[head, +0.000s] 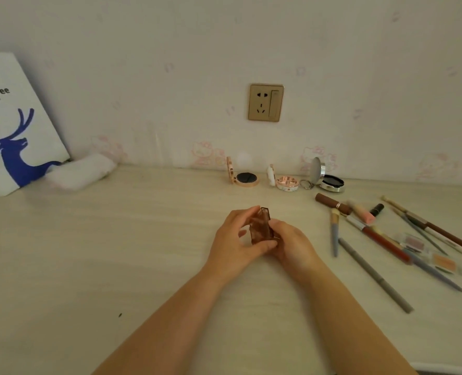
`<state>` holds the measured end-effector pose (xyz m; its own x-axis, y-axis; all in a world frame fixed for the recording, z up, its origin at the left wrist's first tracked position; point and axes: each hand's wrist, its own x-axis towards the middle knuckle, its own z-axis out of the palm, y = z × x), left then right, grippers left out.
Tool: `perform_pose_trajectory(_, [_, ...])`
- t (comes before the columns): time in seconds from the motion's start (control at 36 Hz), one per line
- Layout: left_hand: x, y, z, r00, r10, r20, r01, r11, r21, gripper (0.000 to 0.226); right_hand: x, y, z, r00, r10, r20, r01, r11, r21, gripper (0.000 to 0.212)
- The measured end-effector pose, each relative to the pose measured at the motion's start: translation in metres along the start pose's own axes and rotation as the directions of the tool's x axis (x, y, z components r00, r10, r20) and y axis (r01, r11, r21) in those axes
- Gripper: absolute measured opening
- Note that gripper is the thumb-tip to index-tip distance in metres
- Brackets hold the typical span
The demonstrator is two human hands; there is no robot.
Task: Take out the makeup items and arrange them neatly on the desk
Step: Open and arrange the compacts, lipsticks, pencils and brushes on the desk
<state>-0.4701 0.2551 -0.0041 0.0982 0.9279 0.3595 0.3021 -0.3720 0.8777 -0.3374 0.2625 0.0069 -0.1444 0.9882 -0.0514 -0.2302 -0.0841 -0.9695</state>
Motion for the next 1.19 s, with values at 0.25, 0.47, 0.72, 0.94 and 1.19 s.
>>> perform_pose_trajectory(0.25, [-0.001, 0.002, -0.001, 1.000, -0.008, 0.027, 0.008, 1.000, 0.021, 0.063, -0.003, -0.001, -0.003, 0.997, 0.061, 0.050, -0.059, 0.998, -0.026, 0.039])
perform_pose_trajectory(0.47, [-0.004, 0.001, -0.003, 1.000, -0.020, 0.024, 0.019, 0.998, 0.058, 0.064, -0.010, -0.005, -0.002, 0.990, 0.065, 0.125, -0.056, 0.996, -0.072, 0.035])
perform_pose_trajectory(0.72, [0.001, 0.003, -0.005, 0.993, -0.121, -0.011, 0.118, 0.981, -0.155, 0.058, -0.007, -0.005, -0.003, 0.993, 0.087, 0.079, -0.091, 0.994, 0.058, 0.043])
perform_pose_trajectory(0.94, [0.005, -0.004, -0.006, 0.982, -0.190, -0.023, 0.179, 0.956, -0.232, 0.062, 0.004, 0.006, -0.010, 0.986, -0.042, -0.164, 0.029, 0.997, -0.078, 0.038])
perform_pose_trajectory(1.19, [0.016, -0.005, -0.008, 0.975, -0.223, 0.021, 0.222, 0.949, -0.223, 0.052, 0.007, -0.003, -0.011, 0.980, -0.156, -0.123, 0.064, 0.836, -0.546, 0.039])
